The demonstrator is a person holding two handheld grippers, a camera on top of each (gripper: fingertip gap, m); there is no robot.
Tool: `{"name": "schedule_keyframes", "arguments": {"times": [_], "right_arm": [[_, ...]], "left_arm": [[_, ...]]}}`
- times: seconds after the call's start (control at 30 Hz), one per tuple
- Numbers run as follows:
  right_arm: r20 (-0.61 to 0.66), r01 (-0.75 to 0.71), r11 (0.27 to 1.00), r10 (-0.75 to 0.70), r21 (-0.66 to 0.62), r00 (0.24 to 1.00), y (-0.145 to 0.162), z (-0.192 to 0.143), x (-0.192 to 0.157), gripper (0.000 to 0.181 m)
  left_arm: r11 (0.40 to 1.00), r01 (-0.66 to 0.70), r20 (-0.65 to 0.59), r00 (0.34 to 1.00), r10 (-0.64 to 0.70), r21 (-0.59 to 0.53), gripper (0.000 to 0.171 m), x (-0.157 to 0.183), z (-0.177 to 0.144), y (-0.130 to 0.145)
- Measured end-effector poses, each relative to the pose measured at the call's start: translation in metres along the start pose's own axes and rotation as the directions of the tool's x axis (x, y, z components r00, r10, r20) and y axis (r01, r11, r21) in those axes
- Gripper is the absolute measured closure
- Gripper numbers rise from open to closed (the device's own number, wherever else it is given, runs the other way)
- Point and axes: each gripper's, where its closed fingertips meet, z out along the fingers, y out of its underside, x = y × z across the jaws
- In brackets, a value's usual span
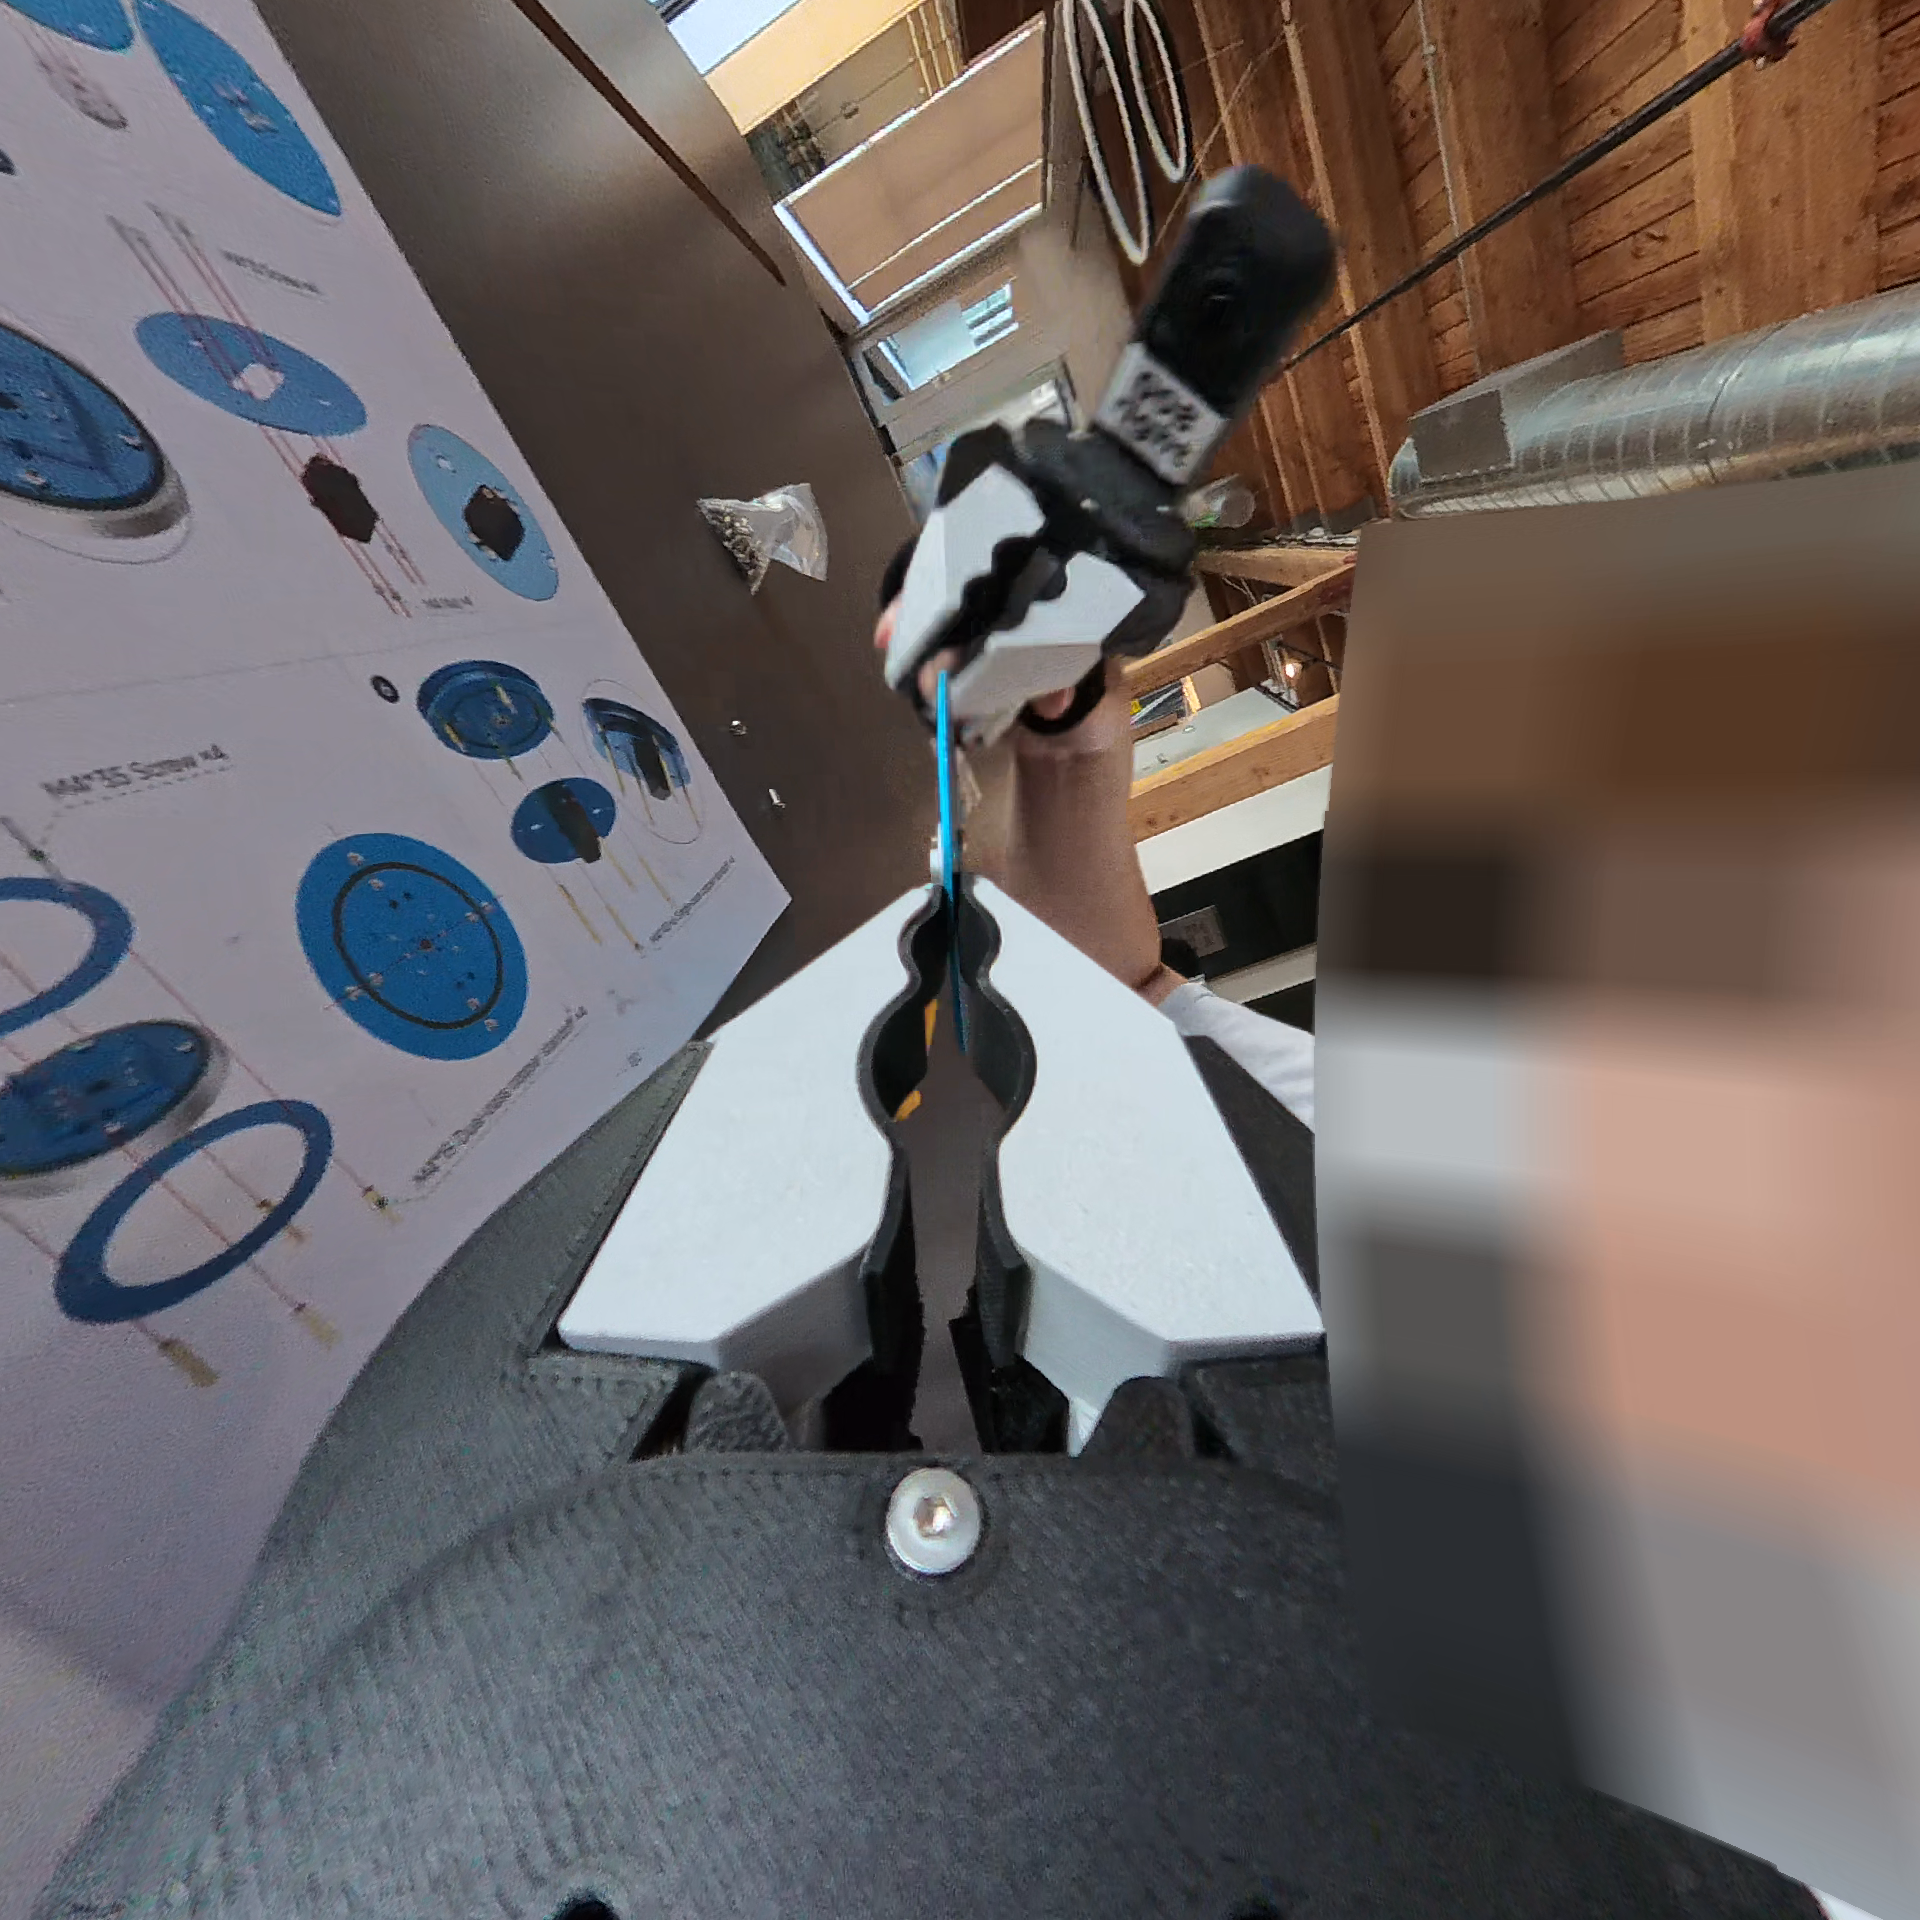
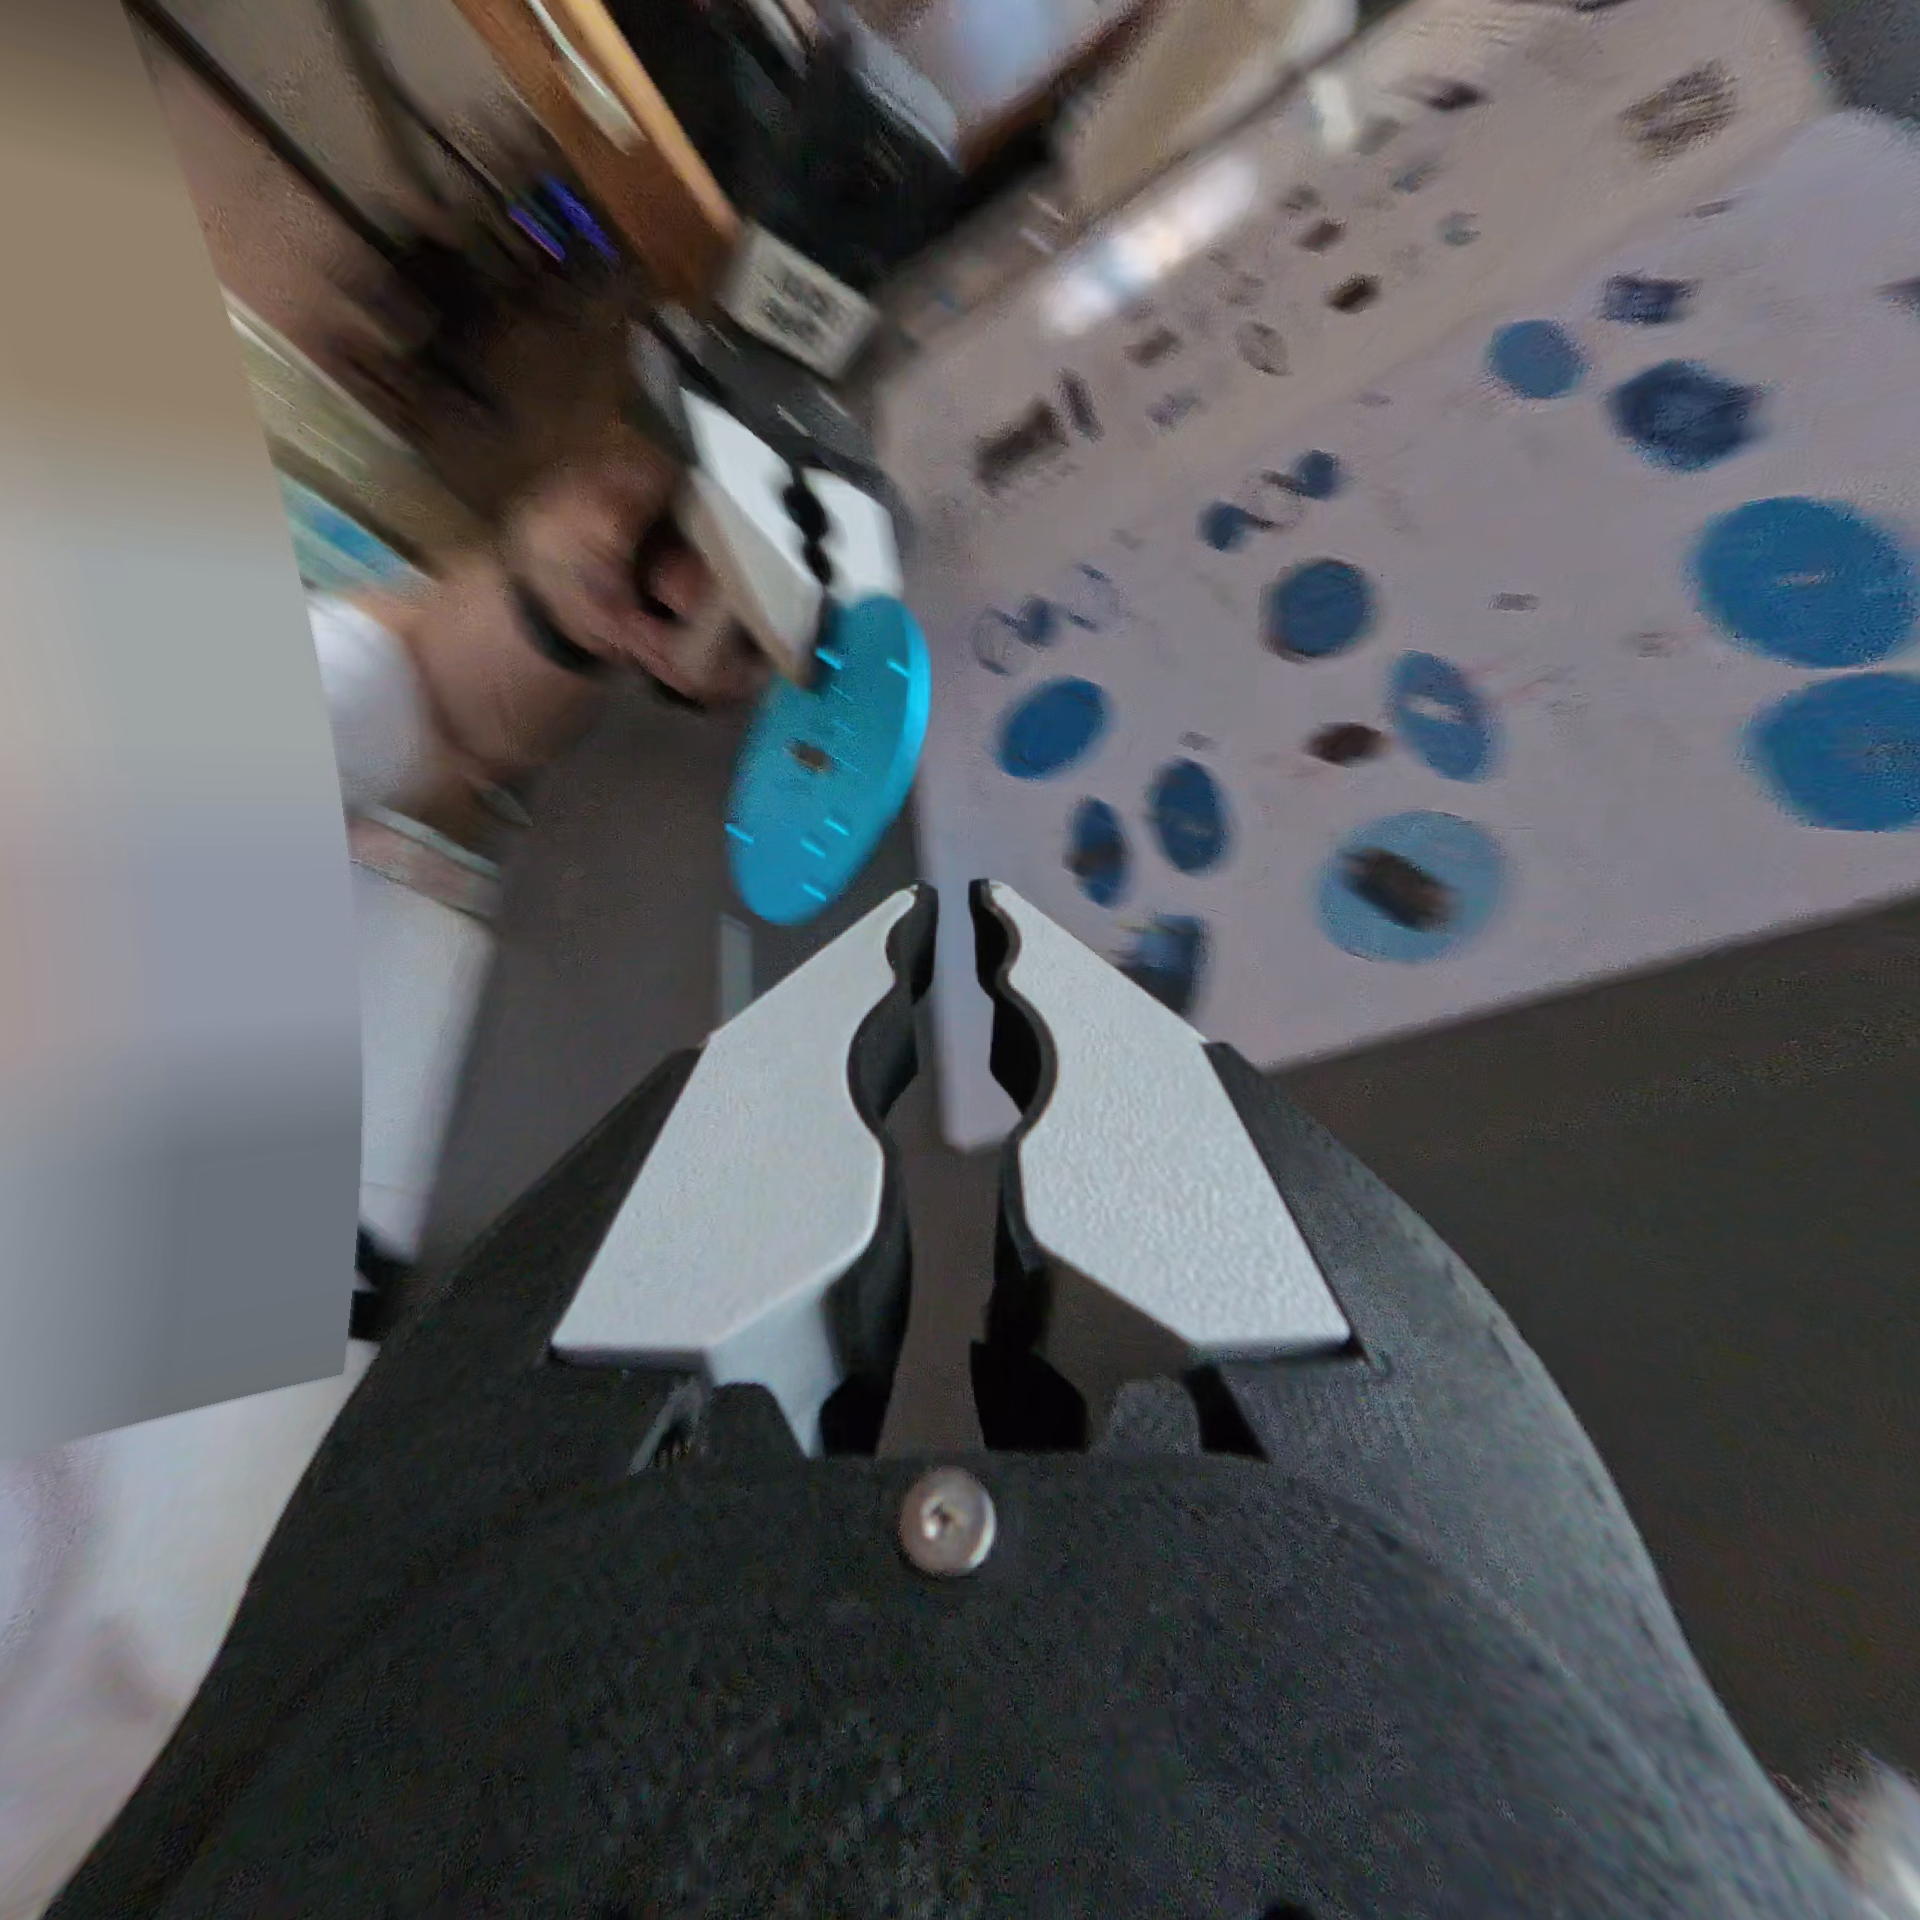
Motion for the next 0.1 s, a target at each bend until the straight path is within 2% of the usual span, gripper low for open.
{"name": "schedule_keyframes", "arguments": {"times": [0.03, 0.07, 0.1], "right_arm": [[-0.205, 0.118, 0.984, -0.144, -0.134, 0.968, 0.010, -0.013, 0.026, 0.174], [-0.333, 0.177, 0.946, -0.265, -0.271, 0.905, 0.019, -0.026, 0.045, 0.169], [-0.350, 0.184, 0.903, -0.330, -0.389, 0.877, 0.031, -0.032, 0.050, 0.169]], "left_arm": [[1.000, -0.004, 0.022, 1.000, 0.004, -0.010, 0.171, -0.003, -0.001, 0.001], [1.000, -0.005, 0.044, 0.999, 0.005, -0.017, 0.171, -0.007, -0.002, 0.001], [1.000, 0.002, 0.053, 0.999, -0.001, -0.025, 0.171, -0.009, -0.003, 0.002]]}}
